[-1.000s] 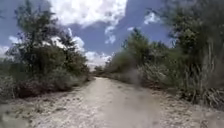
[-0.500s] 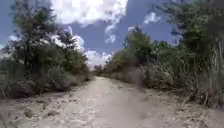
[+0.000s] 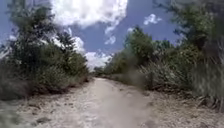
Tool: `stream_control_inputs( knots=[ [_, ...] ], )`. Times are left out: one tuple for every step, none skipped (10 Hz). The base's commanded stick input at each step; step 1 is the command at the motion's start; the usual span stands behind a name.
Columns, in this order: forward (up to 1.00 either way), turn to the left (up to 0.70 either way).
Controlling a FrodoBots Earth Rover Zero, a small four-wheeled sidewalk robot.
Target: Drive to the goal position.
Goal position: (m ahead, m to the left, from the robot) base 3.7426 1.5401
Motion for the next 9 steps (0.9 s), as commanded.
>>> stream_control_inputs(
  knots=[
    [0.45, 0.0],
    [0.45, 0.0],
    [0.45, 0.0],
    [0.45, 0.0],
    [0.45, 0.0],
    [0.45, 0.0],
    [0.45, 0.0],
    [0.45, 0.0],
    [0.45, 0.0]
  ],
)
